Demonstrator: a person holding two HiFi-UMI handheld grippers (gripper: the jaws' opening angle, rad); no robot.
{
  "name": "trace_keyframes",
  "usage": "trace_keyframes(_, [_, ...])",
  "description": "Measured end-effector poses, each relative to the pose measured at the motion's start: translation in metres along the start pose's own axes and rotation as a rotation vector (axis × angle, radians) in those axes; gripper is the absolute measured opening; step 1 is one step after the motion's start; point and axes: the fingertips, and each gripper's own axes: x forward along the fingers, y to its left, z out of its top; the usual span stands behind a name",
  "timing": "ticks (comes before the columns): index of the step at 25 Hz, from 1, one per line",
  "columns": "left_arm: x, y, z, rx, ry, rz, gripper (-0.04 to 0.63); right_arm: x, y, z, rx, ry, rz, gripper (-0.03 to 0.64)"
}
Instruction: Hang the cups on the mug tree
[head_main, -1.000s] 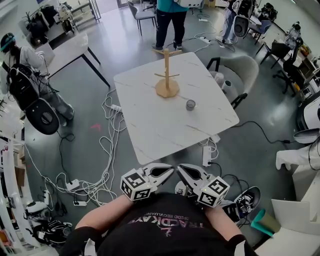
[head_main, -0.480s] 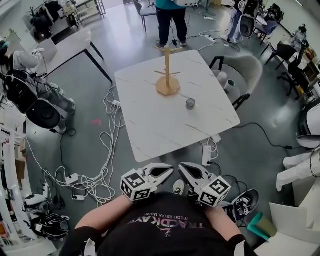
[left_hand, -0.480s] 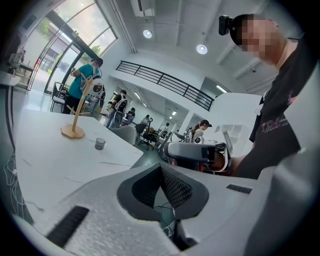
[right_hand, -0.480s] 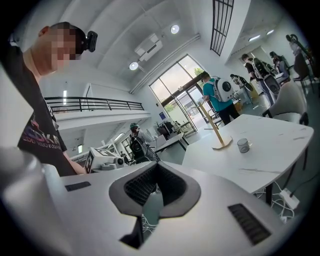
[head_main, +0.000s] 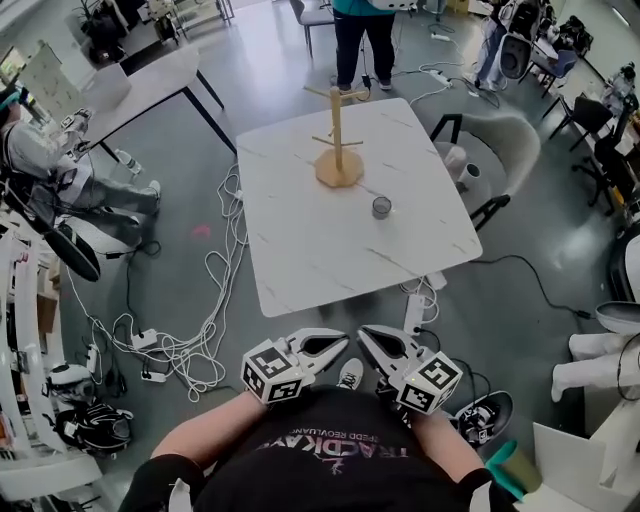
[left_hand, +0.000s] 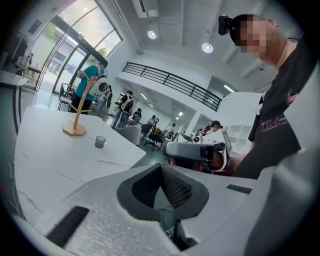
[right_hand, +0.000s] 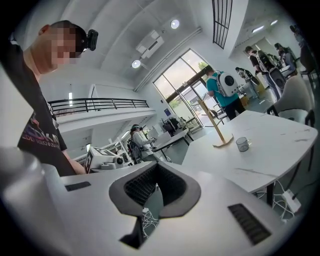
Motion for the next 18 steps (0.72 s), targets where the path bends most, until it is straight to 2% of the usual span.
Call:
trace_keyframes(7, [0.015,-0.014,-0.003,-0.009,-0.016,0.040,-0.003,-0.017,-0.008,0.002,-0.010,0.033,0.044,0.009])
trace_keyframes(13, [0.010,-0.007,-0.001,-0.009,-0.028,0.081,-0.003,-0.017,-0.014,0.005,-0.003,0.017,0.043,0.009])
trace_keyframes(18, [0.007,0.001,0.001,-0.013,-0.039,0.074,-0.003,-0.011,-0.015,0.006,-0.008,0.006,0.028,0.009])
